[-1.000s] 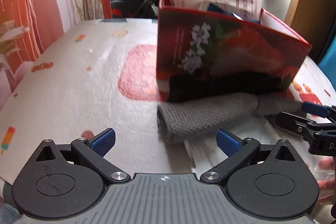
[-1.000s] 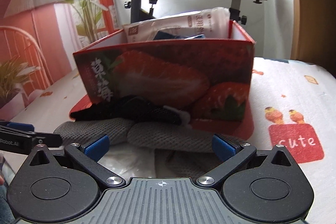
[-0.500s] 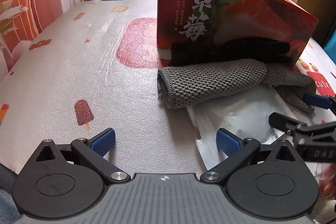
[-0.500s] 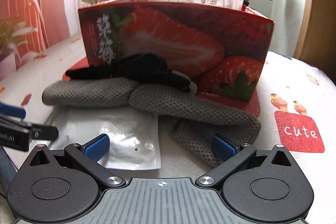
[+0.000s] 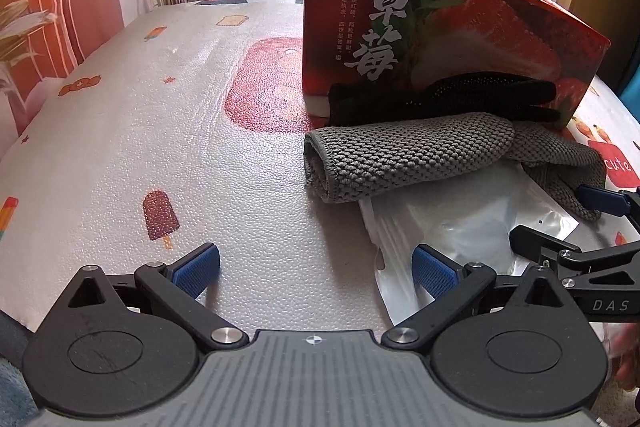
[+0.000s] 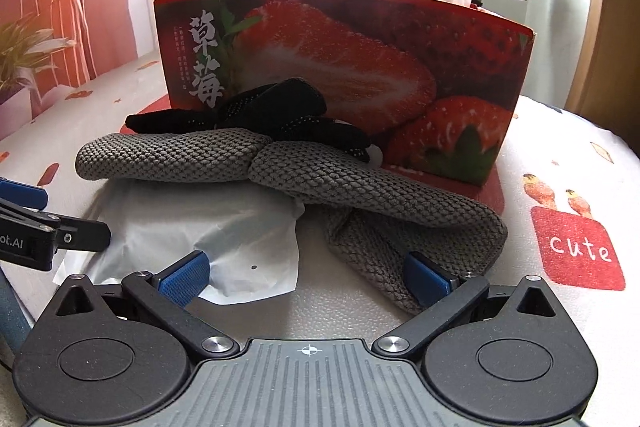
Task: Organize soft objects
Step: 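Lower the left gripper onto the white plastic bag under the towel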
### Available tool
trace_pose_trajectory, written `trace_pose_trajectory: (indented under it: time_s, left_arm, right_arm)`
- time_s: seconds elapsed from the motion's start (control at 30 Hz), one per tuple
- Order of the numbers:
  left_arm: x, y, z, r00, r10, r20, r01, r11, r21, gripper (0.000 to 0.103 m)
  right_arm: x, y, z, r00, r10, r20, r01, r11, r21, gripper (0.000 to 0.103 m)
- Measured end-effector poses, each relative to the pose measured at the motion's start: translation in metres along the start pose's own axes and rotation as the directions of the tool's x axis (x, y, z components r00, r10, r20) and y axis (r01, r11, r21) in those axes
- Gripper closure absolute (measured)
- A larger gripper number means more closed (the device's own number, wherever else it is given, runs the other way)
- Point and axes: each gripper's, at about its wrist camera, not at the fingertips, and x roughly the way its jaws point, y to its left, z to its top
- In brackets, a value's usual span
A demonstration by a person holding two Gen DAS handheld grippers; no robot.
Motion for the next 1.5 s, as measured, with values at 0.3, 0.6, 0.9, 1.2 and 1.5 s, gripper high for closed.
trace_pose_trajectory:
  time_s: [0.3,0.6,0.9,1.2,1.5]
  left_arm:
    - [-0.002,0.000,-0.002,1.000,0.007,0.010,-0.007,1.000,-0.002,0.000]
    - [-0.002,0.002,0.001,1.000,0.000,-0.006,0.000,1.000,-0.007,0.000]
    - [-0.001,0.012,0.010,0.997,-0.074,-0.026,0.073,0.995,-0.064,0.001]
    - [-0.002,0.004,0.016,0.977,-0.212,-0.018,0.211,0.976,-0.047,0.042]
    - [0.009,0.005,0.018,0.949,-0.314,-0.014,0.311,0.945,-0.104,0.051]
  right_arm:
    - [-0.002,0.000,0.001,1.000,0.005,-0.007,-0.005,1.000,-0.009,0.000]
    - [-0.009,0.003,0.001,0.999,0.038,-0.007,-0.038,0.999,-0.013,0.012]
    - [-0.014,0.002,0.005,0.992,0.129,-0.001,-0.129,0.991,0.022,0.036]
    - [-0.007,-0.002,0.009,0.977,0.214,-0.013,-0.212,0.975,0.063,0.036]
    - [0.007,-0.008,0.020,0.966,0.258,-0.015,-0.257,0.964,0.065,0.032]
